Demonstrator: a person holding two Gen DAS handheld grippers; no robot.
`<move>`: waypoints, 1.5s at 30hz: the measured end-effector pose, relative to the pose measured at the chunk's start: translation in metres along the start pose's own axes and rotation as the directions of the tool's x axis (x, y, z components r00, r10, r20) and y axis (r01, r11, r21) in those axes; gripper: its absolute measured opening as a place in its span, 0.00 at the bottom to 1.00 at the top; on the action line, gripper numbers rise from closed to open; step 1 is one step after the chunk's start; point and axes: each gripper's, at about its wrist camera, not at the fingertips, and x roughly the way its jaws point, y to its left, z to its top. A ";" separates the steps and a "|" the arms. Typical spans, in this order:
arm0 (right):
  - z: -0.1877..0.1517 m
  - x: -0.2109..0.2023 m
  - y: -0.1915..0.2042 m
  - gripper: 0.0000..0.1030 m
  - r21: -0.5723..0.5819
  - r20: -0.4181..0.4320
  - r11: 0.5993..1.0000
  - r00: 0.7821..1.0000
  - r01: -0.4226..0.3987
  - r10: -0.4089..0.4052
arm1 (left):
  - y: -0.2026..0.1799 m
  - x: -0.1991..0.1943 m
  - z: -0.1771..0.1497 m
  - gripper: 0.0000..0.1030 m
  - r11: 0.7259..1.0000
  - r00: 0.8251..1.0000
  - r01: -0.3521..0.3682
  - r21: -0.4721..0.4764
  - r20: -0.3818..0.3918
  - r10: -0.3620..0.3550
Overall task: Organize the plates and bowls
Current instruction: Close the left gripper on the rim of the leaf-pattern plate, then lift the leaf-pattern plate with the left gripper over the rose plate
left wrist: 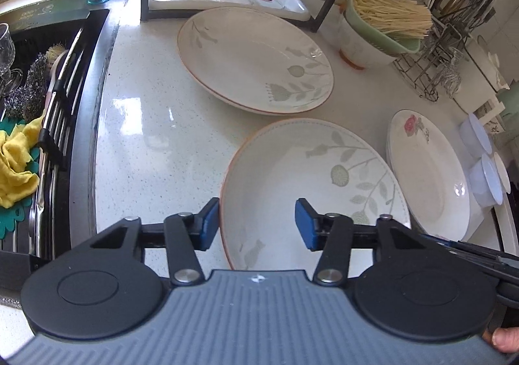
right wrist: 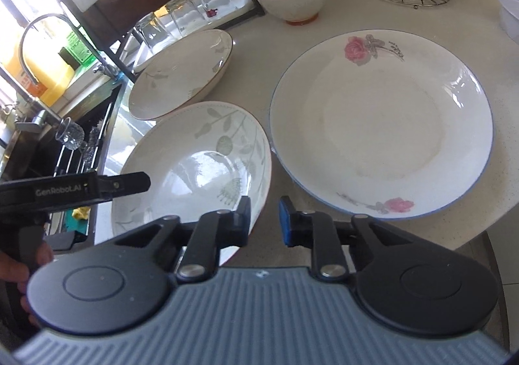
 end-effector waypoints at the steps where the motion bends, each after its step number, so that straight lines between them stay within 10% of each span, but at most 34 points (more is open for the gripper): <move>1: 0.000 0.002 0.000 0.18 -0.008 0.000 1.000 1.000 -0.002 0.002 | 0.001 0.002 0.000 0.47 1.000 1.000 -0.001 -0.008 -0.007 0.001; 24: 0.039 0.000 -0.016 0.14 -0.059 -0.115 0.985 0.982 -0.160 0.153 | 0.002 -0.020 0.002 0.38 0.980 0.999 0.037 -0.194 -0.031 -0.044; 45: 0.085 -0.032 -0.093 0.14 -0.054 -0.054 0.984 0.985 -0.168 0.165 | -0.104 -0.011 0.045 0.38 0.991 0.998 0.065 -0.119 0.003 -0.065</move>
